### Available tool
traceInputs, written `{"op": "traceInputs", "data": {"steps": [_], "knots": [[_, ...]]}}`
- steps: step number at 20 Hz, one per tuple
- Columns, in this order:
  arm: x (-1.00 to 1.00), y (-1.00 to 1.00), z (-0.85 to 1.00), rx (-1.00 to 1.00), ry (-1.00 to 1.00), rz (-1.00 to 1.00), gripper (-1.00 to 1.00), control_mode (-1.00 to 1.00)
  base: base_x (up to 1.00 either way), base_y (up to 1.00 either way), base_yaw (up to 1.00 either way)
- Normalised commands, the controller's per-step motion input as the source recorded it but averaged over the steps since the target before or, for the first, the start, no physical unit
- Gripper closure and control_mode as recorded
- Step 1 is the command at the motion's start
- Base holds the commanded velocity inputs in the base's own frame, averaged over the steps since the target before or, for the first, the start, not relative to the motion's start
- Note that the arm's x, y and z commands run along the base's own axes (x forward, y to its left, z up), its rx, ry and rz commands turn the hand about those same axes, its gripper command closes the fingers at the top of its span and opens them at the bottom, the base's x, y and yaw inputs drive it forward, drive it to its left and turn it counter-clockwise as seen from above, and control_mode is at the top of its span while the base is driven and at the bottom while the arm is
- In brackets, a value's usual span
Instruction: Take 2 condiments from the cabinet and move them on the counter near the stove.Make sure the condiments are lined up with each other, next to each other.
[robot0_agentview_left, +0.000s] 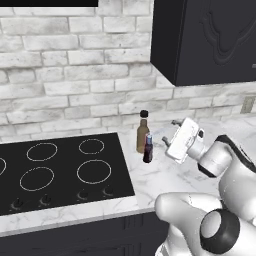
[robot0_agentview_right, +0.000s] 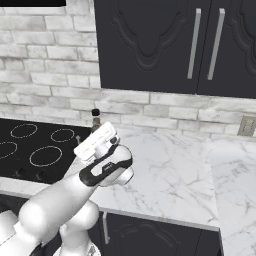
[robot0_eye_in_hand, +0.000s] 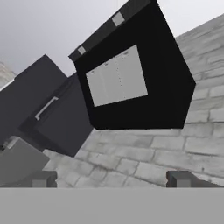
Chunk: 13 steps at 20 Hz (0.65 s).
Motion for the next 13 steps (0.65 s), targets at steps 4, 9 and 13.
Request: {"op": "traceInputs", "data": {"steps": [4, 9, 13], "knots": [[-0.48, 0.27, 0.58, -0.07, 0.01, -0.18, -1.0, -1.0, 0.0, 0.0, 0.0], [-0.47, 0.4, 0.46, -0.05, 0.06, -0.17, -1.0, -1.0, 0.0, 0.0, 0.0], [-0.49, 0.46, 0.38, -0.06, 0.07, -0.15, -1.0, -1.0, 0.0, 0.0, 0.0]]}}
